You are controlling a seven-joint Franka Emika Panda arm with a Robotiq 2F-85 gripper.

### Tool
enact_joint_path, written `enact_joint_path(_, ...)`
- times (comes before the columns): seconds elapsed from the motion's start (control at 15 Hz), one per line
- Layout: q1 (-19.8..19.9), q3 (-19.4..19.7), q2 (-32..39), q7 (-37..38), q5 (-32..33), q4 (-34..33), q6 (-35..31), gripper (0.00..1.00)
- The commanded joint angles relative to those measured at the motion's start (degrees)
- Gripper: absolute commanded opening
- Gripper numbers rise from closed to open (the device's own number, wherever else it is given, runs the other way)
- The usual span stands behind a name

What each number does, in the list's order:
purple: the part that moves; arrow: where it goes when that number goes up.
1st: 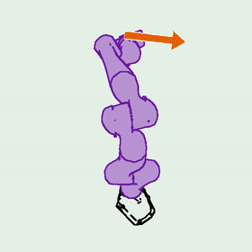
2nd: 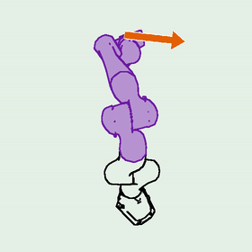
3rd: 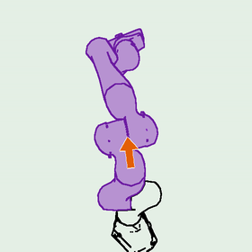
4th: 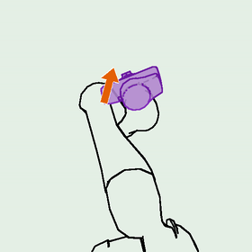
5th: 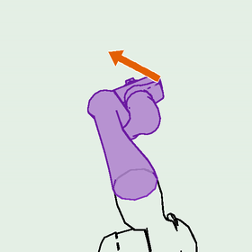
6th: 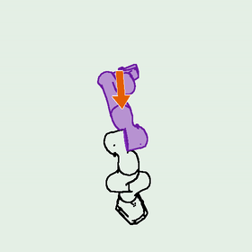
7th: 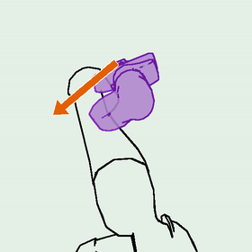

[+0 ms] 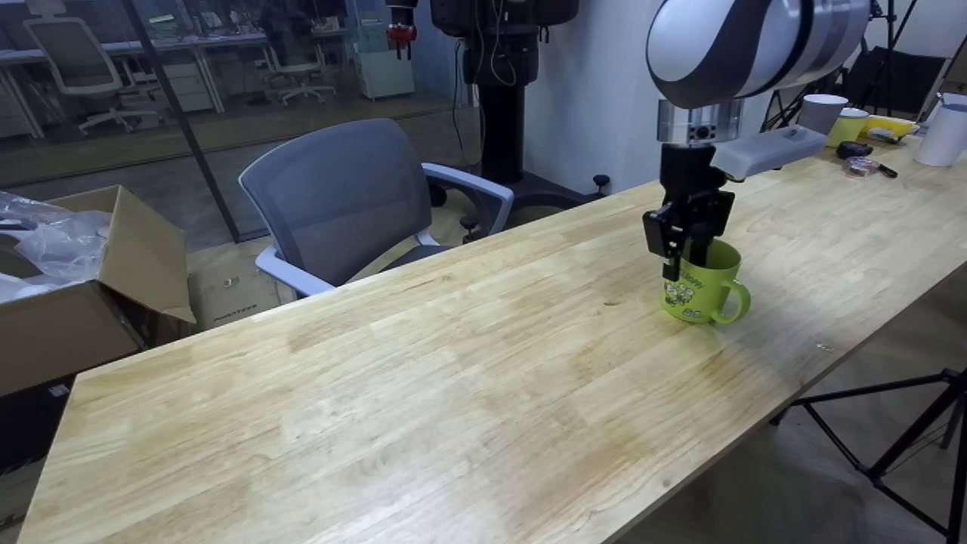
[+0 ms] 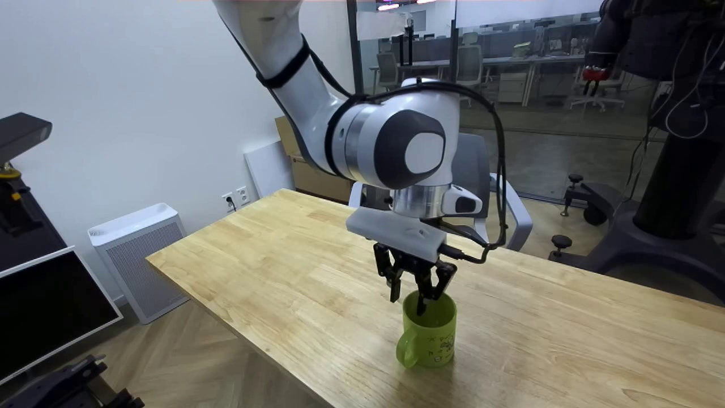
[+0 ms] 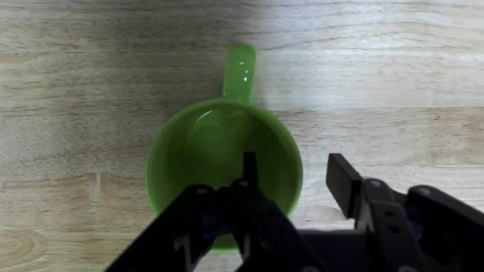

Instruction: Pick up the cup from the table and slightly move it to the right.

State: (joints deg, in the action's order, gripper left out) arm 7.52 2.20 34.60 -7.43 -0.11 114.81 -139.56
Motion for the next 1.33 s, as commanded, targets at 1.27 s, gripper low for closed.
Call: enact_joint_path(1.27, -9.0, 0.0, -8.2, 9.9, 5.0, -5.8, 17.3, 1.00)
